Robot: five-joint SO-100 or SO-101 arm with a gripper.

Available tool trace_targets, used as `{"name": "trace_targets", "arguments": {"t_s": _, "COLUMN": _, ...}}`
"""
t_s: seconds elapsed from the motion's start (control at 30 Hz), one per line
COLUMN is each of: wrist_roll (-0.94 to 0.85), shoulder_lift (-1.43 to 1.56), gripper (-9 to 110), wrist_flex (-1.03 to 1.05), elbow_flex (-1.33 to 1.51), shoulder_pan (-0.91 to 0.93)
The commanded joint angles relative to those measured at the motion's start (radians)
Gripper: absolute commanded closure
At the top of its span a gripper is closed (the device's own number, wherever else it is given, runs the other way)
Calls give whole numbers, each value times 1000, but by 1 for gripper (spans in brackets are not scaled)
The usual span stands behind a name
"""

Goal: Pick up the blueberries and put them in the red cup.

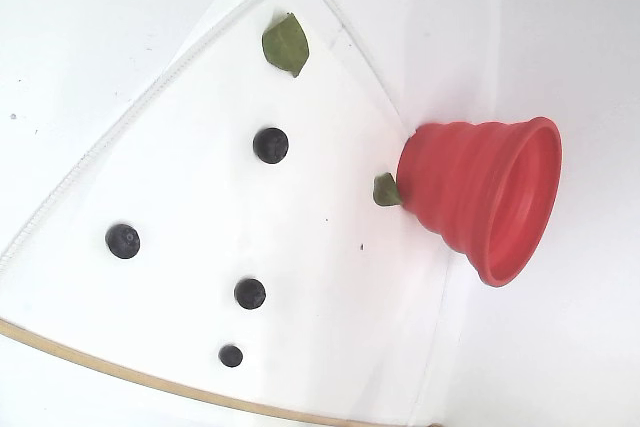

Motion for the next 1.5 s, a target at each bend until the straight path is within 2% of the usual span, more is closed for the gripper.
{"name": "trace_targets", "arguments": {"t_s": 0.0, "wrist_roll": -23, "shoulder_lift": -40, "gripper": 89, "wrist_flex": -44, "elbow_flex": -15, "shoulder_pan": 5}}
{"name": "trace_targets", "arguments": {"t_s": 1.47, "wrist_roll": -368, "shoulder_lift": -460, "gripper": 87, "wrist_flex": -462, "elbow_flex": 130, "shoulder_pan": 35}}
